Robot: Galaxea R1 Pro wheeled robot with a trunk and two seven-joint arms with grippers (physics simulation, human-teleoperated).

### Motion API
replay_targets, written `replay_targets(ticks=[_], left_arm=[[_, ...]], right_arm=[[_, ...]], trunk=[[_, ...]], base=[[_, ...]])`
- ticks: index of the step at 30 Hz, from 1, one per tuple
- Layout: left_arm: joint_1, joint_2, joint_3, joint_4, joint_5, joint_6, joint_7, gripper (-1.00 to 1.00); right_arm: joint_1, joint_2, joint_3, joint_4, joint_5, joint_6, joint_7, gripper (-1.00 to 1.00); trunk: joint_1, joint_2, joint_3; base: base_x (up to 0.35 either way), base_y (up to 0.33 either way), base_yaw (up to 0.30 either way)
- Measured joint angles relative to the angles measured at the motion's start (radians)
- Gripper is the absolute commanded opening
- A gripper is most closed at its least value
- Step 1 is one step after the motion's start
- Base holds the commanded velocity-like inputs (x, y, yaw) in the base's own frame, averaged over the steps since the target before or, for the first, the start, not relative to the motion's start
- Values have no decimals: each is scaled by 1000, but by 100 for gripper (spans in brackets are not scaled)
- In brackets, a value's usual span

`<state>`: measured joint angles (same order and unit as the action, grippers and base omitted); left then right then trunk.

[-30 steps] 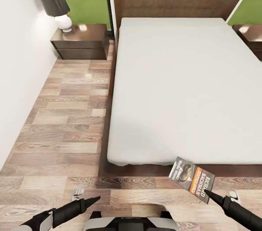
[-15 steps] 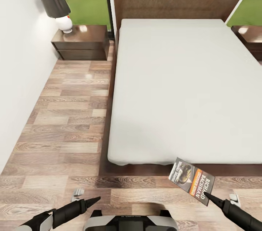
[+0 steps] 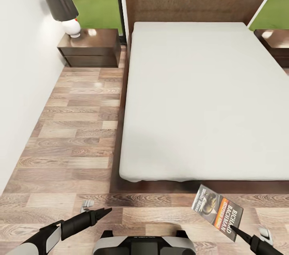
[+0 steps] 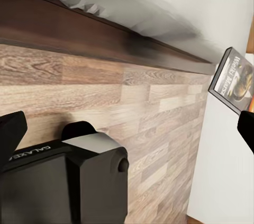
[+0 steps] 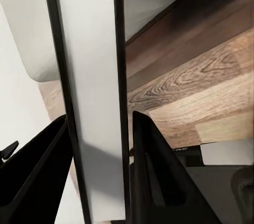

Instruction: In the bedroom, move the book from the bed onto either nightstand, and place the two sandals side by side next to the bed.

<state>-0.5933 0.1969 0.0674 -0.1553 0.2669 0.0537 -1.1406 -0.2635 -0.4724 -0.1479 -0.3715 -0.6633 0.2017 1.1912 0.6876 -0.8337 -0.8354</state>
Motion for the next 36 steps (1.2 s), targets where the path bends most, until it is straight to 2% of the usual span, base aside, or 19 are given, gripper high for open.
replay_targets(ticks=[17, 36], left_arm=[[0, 0, -2, 15, -1, 1, 1, 100], [0, 3, 0, 34, -2, 0, 0, 100]], right_arm=[[0, 0, 0, 2, 0, -20, 0, -100], [0, 0, 0, 9, 0, -37, 0, -100]], trunk=[[-65, 119, 54], [-138, 252, 141]], base=[[0, 0, 0], [0, 0, 0]])
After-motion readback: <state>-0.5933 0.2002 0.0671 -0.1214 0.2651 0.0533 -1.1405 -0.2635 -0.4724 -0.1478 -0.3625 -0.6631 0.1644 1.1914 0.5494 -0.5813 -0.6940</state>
